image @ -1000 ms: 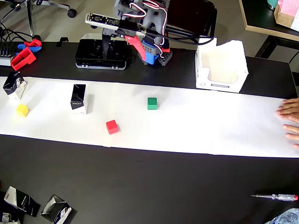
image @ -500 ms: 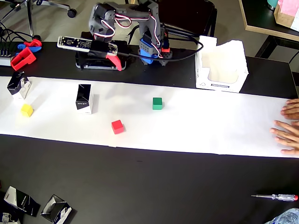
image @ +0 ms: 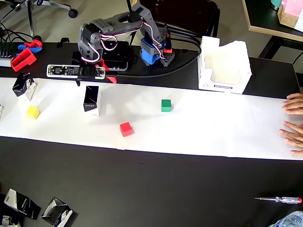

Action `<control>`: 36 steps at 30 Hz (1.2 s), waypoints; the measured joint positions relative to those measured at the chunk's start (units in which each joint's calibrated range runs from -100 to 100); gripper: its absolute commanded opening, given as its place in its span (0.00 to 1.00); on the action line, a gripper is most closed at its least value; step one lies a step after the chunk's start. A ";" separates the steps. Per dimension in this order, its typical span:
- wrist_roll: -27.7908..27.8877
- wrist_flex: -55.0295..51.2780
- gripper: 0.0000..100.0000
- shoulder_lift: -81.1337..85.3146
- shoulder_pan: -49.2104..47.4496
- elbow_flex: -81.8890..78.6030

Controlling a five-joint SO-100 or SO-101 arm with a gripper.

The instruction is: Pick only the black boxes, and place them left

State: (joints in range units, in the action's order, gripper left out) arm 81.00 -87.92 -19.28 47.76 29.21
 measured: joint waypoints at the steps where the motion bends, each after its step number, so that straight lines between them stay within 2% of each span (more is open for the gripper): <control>1: 0.00 0.00 0.51 -0.66 0.00 0.00; 6: -0.20 3.63 0.51 -2.38 0.00 -1.68; 12: -2.00 17.65 0.51 -2.46 0.00 -13.86; 18: -2.39 21.79 0.51 -2.46 0.00 -22.95; 22: -2.83 22.38 0.40 -2.46 -0.28 -26.74; 28: -9.96 22.38 0.18 -2.46 -6.00 -27.71; 31: -13.14 22.38 0.13 -2.46 -9.32 -27.71; 36: -14.75 22.38 0.12 -2.30 -12.18 -29.30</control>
State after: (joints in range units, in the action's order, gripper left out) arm 66.25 -65.54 -21.58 35.58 -0.09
